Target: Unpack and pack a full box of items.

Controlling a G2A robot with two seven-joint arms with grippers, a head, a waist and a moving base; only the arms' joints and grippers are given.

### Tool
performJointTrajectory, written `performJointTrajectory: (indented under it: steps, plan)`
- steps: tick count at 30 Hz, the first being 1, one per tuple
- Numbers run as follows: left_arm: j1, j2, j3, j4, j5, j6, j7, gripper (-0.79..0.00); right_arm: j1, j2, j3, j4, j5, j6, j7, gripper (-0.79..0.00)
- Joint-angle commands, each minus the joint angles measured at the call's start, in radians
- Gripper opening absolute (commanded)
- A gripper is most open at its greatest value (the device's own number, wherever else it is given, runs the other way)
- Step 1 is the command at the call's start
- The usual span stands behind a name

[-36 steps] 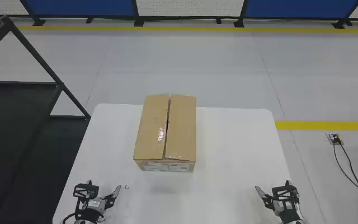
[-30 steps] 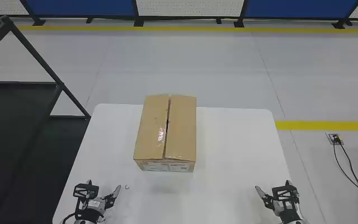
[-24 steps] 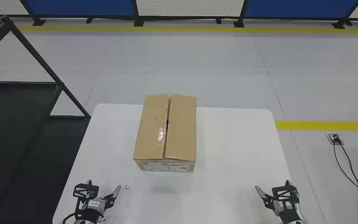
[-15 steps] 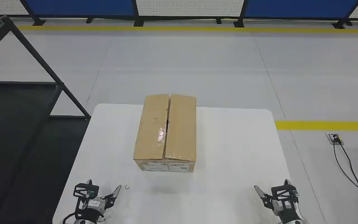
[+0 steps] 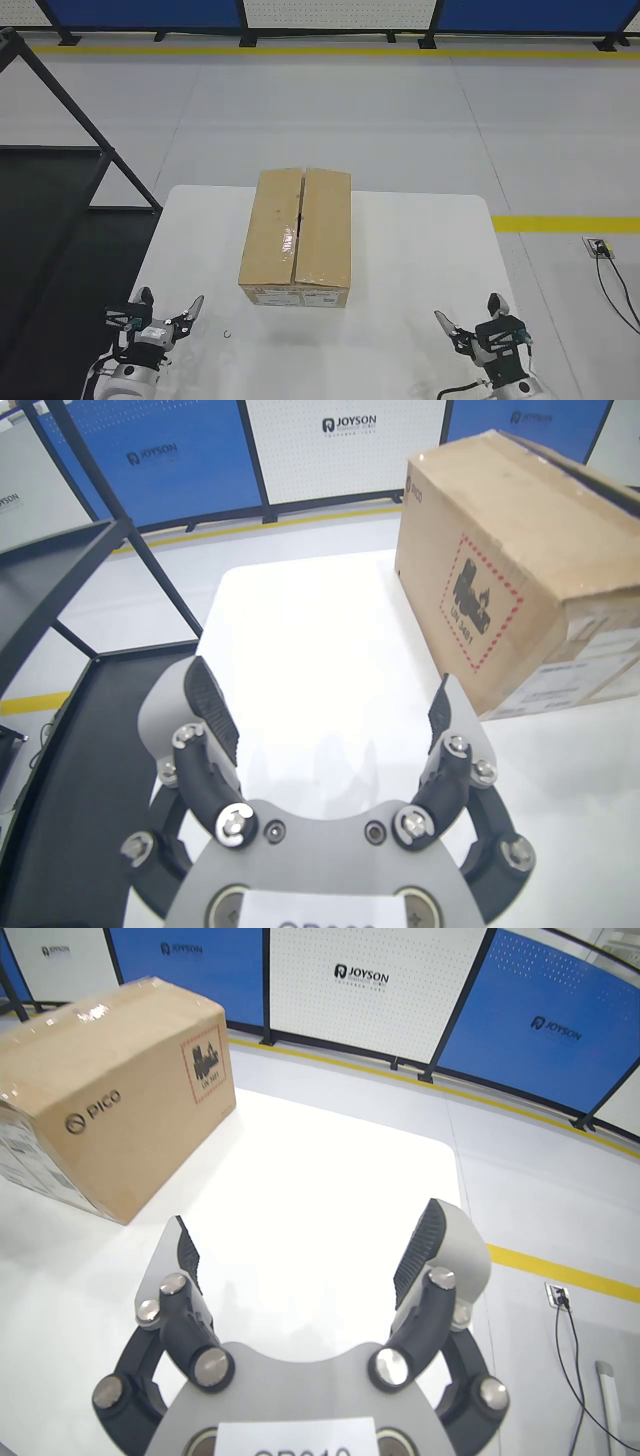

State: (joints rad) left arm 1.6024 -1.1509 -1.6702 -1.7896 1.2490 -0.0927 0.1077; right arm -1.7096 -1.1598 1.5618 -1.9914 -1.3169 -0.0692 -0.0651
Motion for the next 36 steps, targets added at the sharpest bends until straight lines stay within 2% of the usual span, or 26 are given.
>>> performJointTrajectory:
  steps: [1,14,16,21,27,30,36]
  plan:
    - [0.001,-0.001,-0.001,-0.018,0.006,0.003,-0.003,0.000,-0.006,-0.001,0.006,-0.014,0.019,0.001,-0.003,0.000]
    - [0.001,-0.001,-0.001,-0.018,0.006,0.003,-0.003,0.000,-0.006,-0.001,0.006,-0.014,0.019,0.001,-0.003,0.000]
    - [-0.003,-0.001,-0.001,-0.015,0.004,0.005,-0.004,0.000,0.006,-0.004,-0.002,-0.021,0.058,0.009,-0.003,0.000]
    - [-0.083,-0.004,0.035,0.039,0.034,0.006,-0.029,0.000,0.035,-0.007,-0.029,-0.039,0.032,-0.004,-0.008,0.000]
    - [-0.186,-0.013,0.107,0.103,0.036,0.016,-0.052,0.000,0.092,-0.014,-0.075,-0.028,-0.015,0.031,0.007,0.000]
    - [-0.235,-0.018,0.137,0.132,-0.009,-0.005,-0.127,0.000,0.108,-0.017,-0.097,-0.026,-0.031,0.036,0.021,0.000]
    - [-0.235,-0.018,0.137,0.132,-0.009,-0.005,-0.127,0.000,0.108,-0.017,-0.097,-0.026,-0.031,0.036,0.021,0.000]
